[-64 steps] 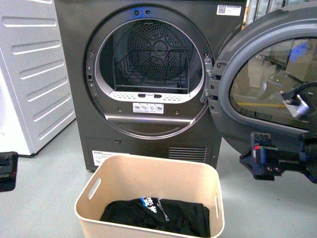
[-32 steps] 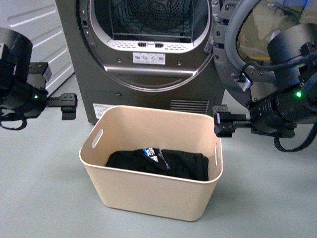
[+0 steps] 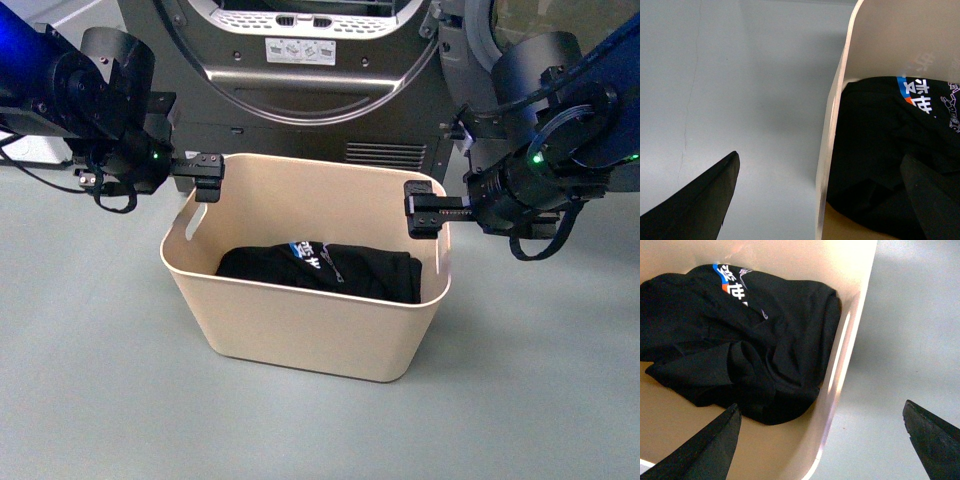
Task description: Move hamper under clothes hanger
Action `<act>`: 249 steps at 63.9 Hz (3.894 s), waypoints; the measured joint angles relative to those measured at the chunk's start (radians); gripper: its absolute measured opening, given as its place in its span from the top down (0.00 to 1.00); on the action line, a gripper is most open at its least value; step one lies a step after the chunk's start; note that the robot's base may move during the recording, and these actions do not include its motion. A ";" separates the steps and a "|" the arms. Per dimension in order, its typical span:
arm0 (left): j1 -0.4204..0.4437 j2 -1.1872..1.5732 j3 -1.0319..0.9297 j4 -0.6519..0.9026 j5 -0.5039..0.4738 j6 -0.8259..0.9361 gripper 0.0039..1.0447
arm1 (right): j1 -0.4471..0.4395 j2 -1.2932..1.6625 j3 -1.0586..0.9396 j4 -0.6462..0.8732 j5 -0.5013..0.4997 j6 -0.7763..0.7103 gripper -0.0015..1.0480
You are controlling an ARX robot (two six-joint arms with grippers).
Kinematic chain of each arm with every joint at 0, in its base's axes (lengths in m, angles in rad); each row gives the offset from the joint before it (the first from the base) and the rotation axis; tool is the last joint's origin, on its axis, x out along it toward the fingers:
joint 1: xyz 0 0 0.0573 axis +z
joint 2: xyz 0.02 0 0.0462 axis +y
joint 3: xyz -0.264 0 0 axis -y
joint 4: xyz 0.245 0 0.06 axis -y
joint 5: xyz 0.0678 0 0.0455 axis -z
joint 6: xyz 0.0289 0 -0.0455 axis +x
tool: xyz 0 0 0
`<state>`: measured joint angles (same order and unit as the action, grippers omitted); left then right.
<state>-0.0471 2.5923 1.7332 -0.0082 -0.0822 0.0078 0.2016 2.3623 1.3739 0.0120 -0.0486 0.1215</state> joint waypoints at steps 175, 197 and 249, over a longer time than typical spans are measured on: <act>-0.003 -0.087 -0.051 0.001 0.064 0.046 0.96 | 0.046 0.057 0.065 -0.043 0.133 0.067 0.97; -0.003 -0.087 -0.051 0.001 0.064 0.046 0.96 | 0.046 0.057 0.065 -0.043 0.133 0.067 0.97; -0.012 -0.087 -0.051 0.003 0.063 0.046 0.96 | 0.039 0.053 0.064 -0.040 0.135 0.063 0.97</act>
<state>-0.0593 2.5057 1.6821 -0.0055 -0.0193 0.0540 0.2401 2.4157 1.4384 -0.0280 0.0860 0.1841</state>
